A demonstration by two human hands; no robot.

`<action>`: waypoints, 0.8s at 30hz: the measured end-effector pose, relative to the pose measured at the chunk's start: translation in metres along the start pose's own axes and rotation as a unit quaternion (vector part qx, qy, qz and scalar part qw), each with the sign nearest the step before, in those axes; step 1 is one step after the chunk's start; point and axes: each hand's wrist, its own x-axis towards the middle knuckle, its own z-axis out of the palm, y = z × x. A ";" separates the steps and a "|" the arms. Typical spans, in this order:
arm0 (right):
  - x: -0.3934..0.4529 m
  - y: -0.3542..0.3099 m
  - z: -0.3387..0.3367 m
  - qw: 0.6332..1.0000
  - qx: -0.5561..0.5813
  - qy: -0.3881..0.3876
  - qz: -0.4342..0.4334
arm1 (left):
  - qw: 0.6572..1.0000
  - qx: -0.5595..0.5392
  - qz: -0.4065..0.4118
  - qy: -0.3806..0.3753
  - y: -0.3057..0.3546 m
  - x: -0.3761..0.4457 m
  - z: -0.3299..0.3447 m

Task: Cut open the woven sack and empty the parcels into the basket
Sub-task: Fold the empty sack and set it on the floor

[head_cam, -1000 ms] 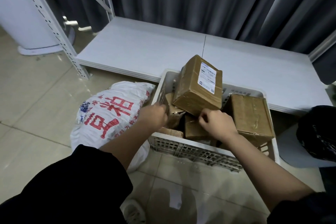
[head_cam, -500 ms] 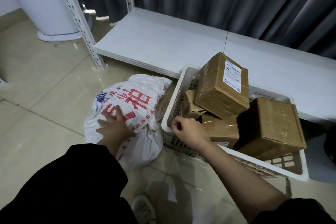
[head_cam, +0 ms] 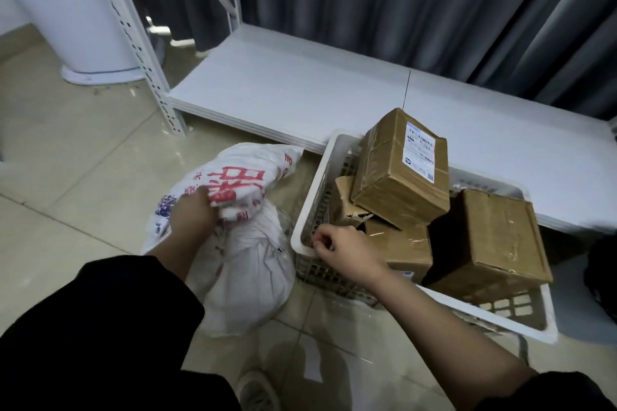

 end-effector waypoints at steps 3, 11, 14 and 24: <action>-0.003 -0.013 -0.023 1.000 0.010 -0.010 -0.006 | 0.996 -0.071 -0.025 0.040 0.013 0.004 -0.072; -0.032 -0.071 -0.097 0.998 0.060 -0.004 -0.026 | 0.919 -0.379 -0.067 0.081 0.053 -0.038 -0.234; -0.048 -0.094 -0.129 0.991 0.120 0.013 -0.050 | 0.891 -0.447 -0.052 0.066 0.086 -0.060 -0.276; -0.100 -0.112 -0.247 0.893 0.448 -0.036 0.008 | 0.894 -0.425 0.142 -0.003 0.160 -0.130 -0.338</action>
